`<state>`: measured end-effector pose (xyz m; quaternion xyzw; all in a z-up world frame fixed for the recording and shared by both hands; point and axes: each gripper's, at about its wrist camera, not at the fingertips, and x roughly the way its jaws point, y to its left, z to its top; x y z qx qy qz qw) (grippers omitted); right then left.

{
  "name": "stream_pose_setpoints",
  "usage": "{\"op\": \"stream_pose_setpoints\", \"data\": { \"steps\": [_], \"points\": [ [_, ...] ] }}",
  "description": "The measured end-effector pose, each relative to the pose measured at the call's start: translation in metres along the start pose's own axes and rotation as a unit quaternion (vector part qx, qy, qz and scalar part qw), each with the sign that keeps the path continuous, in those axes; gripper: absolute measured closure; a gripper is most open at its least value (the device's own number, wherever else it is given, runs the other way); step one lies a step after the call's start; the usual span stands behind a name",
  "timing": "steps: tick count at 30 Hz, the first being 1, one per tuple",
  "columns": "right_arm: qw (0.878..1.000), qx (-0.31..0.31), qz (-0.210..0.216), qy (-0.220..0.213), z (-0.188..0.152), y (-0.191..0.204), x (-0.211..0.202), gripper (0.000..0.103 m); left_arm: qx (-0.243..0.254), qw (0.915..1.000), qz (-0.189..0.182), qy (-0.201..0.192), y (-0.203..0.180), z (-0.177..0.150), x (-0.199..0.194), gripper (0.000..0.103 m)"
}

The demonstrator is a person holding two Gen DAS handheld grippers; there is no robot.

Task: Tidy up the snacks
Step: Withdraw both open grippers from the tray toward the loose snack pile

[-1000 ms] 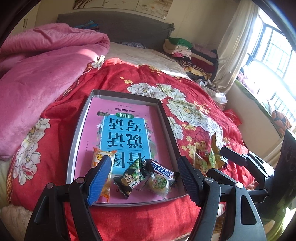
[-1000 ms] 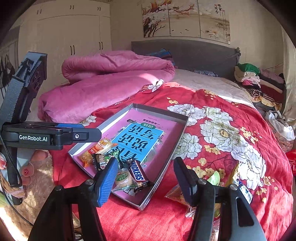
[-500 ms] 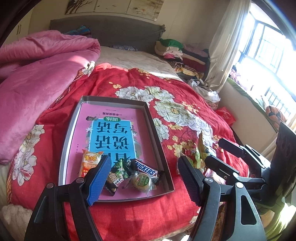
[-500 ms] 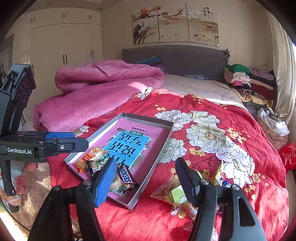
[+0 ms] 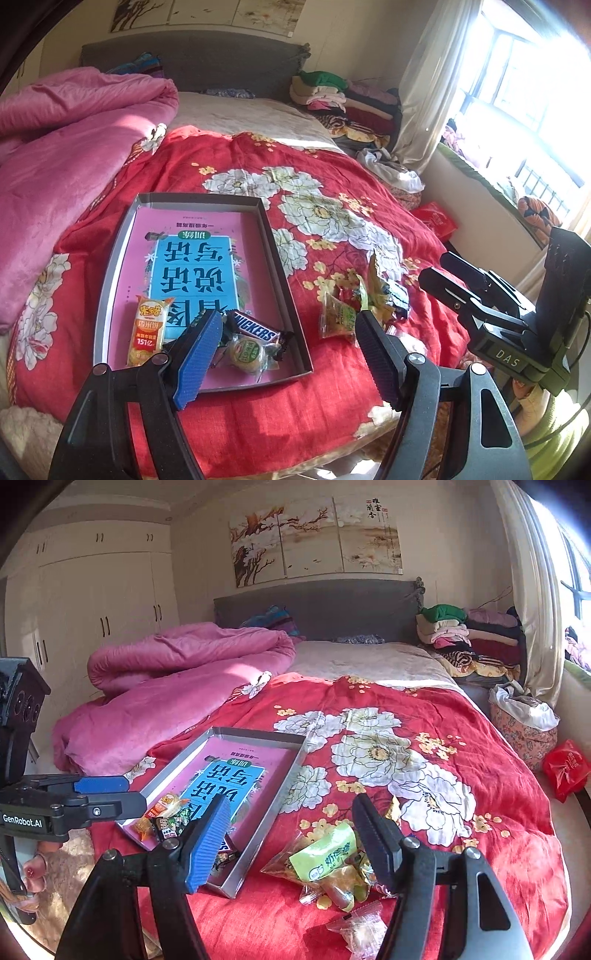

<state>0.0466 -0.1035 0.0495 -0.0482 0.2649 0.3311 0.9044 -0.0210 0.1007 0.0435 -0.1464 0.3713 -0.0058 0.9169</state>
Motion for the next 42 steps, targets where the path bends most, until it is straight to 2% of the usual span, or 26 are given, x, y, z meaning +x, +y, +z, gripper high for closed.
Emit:
{"op": "stream_pose_setpoints", "data": {
  "steps": [9, 21, 33, 42],
  "points": [
    [0.999, 0.032, -0.029, -0.011, 0.001, -0.03, -0.014, 0.035, 0.008, 0.9999, -0.009, 0.011, -0.013, -0.002, 0.003, 0.027],
    [0.996, 0.067, -0.064, 0.004, -0.008, -0.063, -0.025, 0.035, 0.036, 0.9987, -0.02, 0.03, -0.037, -0.006, 0.015, 0.027],
    [0.993, 0.076, -0.077, 0.046, -0.023, -0.081, -0.019, 0.035, 0.067, 0.9952, -0.035, 0.062, -0.062, -0.015, 0.039, 0.027],
    [0.991, 0.07, -0.053, 0.102, -0.039, -0.083, -0.001, 0.035, 0.082, 0.9925, -0.038, 0.082, -0.076, -0.02, 0.054, 0.027]
  ]
}}
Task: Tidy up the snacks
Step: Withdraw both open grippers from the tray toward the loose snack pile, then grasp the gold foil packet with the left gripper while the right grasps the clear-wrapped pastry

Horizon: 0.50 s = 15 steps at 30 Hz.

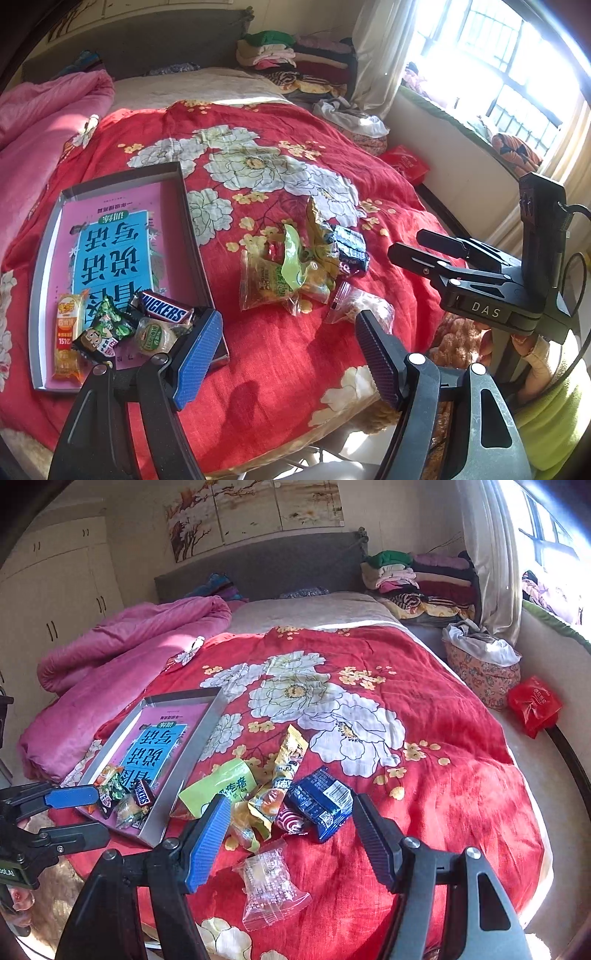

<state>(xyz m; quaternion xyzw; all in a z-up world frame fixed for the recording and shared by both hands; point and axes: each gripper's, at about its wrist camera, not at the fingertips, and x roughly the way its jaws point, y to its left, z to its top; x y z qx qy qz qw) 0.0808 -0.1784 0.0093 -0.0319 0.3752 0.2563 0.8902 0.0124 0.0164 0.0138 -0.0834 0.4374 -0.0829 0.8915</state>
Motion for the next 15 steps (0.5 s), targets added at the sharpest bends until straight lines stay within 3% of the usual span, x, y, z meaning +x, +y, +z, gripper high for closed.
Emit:
{"op": "stream_pose_setpoints", "data": {
  "steps": [6, 15],
  "points": [
    [0.998, -0.022, 0.022, 0.049, -0.007, 0.008, 0.019, 0.035, -0.006, 1.0, 0.001, 0.005, 0.003, 0.012, 0.008, 0.027],
    [0.991, -0.044, 0.034, 0.121, -0.024, 0.017, 0.049, 0.035, -0.025, 0.9989, -0.026, 0.031, -0.001, 0.048, 0.038, 0.027]
  ]
}}
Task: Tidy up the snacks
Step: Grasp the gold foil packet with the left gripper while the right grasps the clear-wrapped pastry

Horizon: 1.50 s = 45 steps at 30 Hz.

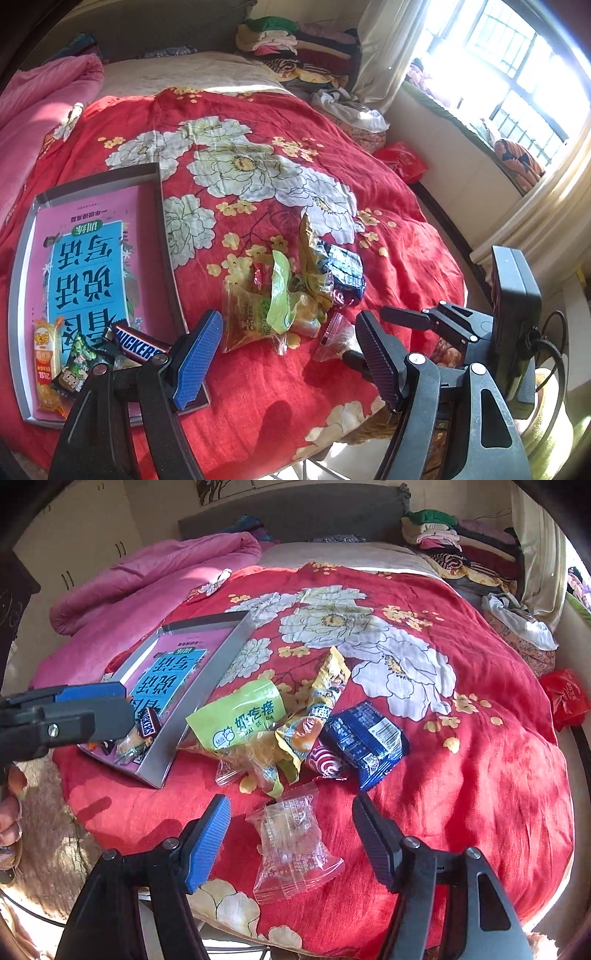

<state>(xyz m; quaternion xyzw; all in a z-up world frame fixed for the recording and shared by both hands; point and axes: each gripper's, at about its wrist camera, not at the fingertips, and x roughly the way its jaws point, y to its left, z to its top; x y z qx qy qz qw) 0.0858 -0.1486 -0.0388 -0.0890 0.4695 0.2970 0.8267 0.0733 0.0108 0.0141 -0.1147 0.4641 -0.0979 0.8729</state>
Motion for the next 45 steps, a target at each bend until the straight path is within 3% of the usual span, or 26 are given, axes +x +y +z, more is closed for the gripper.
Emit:
{"op": "stream_pose_setpoints", "data": {
  "steps": [6, 14, 22, 28, 35, 45],
  "points": [
    [0.999, 0.004, -0.002, 0.037, -0.003, -0.004, 0.017, 0.035, 0.013, 0.9994, 0.01, 0.029, -0.009, 0.023, 0.029, 0.027],
    [0.998, -0.002, -0.011, 0.061, -0.006, -0.004, 0.03, 0.035, 0.008, 0.9972, -0.015, 0.072, -0.016, 0.048, 0.073, 0.027],
    [0.997, -0.012, -0.019, 0.069, -0.009, -0.002, 0.035, 0.05, -0.012, 0.9936, -0.042, 0.104, -0.02, 0.061, 0.107, 0.029],
    [0.998, 0.005, -0.004, 0.063, -0.006, -0.012, 0.038, 0.051, -0.007, 0.9911, -0.032, 0.129, -0.024, 0.061, 0.129, 0.038],
    [0.998, 0.028, 0.016, 0.057, -0.002, -0.026, 0.039, 0.051, -0.019, 0.9872, -0.035, 0.154, -0.022, 0.061, 0.147, 0.061],
    [0.996, 0.052, 0.039, 0.054, 0.003, -0.038, 0.043, 0.052, -0.038, 0.9883, -0.055, 0.137, -0.013, 0.06, 0.143, 0.082]
  ]
}}
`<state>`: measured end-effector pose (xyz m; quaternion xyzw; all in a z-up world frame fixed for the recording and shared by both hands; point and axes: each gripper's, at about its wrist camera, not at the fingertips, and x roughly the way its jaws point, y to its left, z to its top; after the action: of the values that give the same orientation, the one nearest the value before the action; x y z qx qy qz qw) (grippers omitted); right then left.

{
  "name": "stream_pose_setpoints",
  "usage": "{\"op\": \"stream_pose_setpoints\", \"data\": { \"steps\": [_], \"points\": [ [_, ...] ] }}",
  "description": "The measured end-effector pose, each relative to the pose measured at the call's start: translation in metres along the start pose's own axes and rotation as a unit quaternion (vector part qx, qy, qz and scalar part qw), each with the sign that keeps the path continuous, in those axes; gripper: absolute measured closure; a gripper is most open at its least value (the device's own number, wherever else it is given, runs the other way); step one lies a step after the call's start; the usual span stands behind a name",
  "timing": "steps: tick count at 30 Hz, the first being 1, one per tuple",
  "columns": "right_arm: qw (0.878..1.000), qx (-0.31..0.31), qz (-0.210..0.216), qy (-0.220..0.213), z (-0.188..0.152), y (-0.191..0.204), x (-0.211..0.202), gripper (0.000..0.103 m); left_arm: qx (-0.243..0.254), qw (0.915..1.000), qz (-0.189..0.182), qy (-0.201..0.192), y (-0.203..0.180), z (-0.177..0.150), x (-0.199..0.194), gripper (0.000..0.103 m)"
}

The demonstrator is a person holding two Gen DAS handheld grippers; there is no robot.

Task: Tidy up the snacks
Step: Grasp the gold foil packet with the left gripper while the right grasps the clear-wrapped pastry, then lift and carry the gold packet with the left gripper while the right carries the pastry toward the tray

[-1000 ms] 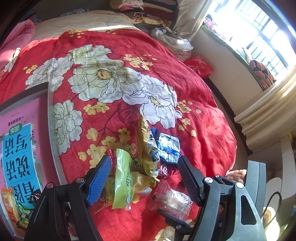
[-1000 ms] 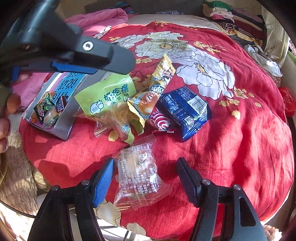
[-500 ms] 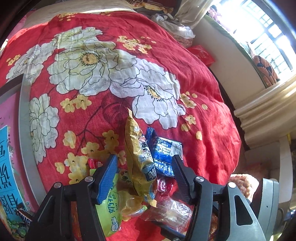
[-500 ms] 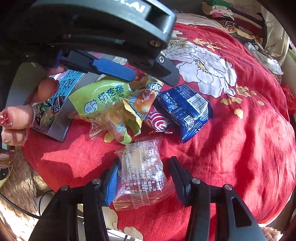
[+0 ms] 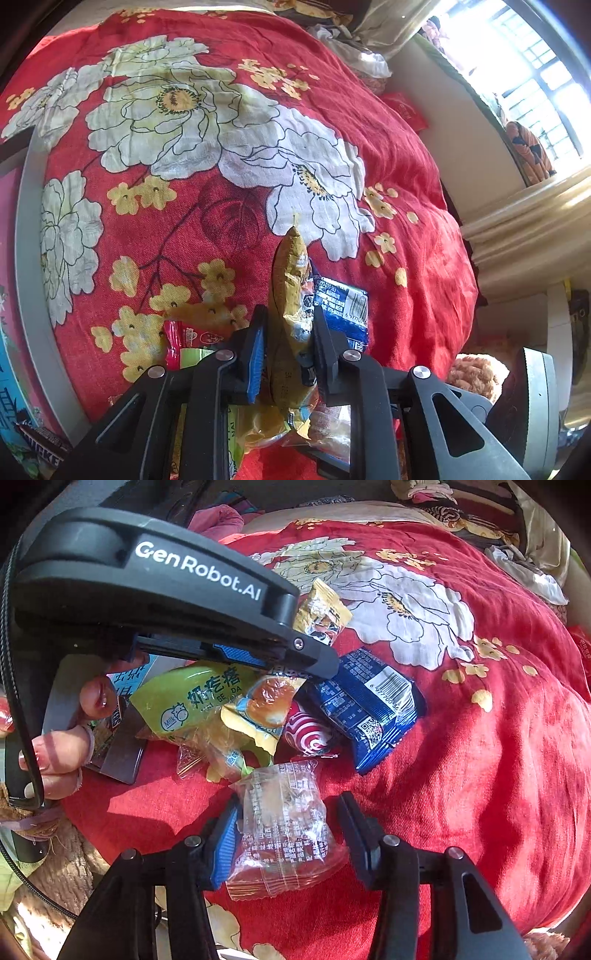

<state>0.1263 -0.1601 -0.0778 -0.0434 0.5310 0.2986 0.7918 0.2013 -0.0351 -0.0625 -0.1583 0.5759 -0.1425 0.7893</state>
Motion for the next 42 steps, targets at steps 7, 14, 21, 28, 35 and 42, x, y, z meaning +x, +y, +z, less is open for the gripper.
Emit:
{"op": "stream_pose_setpoints", "data": {
  "steps": [7, 14, 21, 28, 35, 42],
  "points": [
    [0.999, 0.033, 0.041, -0.012, 0.003, -0.014, -0.004, 0.053, -0.012, 0.9991, -0.025, -0.033, 0.003, -0.004, -0.025, 0.087],
    [0.995, 0.035, 0.076, -0.046, 0.004, -0.005, -0.022, 0.054, -0.008, 0.9969, -0.046, -0.064, -0.001, -0.014, -0.059, 0.087],
    [0.992, 0.013, 0.089, -0.084, 0.003, 0.008, -0.039, 0.054, -0.009, 0.9952, -0.035, -0.091, 0.006, -0.02, -0.086, 0.087],
    [0.989, 0.014, 0.091, -0.119, 0.001, 0.01, -0.056, 0.054, -0.023, 0.9934, -0.032, -0.107, 0.02, -0.032, -0.104, 0.089],
    [0.985, 0.005, 0.086, -0.15, 0.007, 0.015, -0.065, 0.054, -0.033, 0.9914, -0.028, -0.124, 0.034, -0.046, -0.125, 0.089],
    [0.982, -0.017, 0.08, -0.173, 0.008, 0.028, -0.073, 0.053, -0.052, 0.9881, -0.025, -0.142, 0.058, -0.06, -0.154, 0.089]
  ]
}}
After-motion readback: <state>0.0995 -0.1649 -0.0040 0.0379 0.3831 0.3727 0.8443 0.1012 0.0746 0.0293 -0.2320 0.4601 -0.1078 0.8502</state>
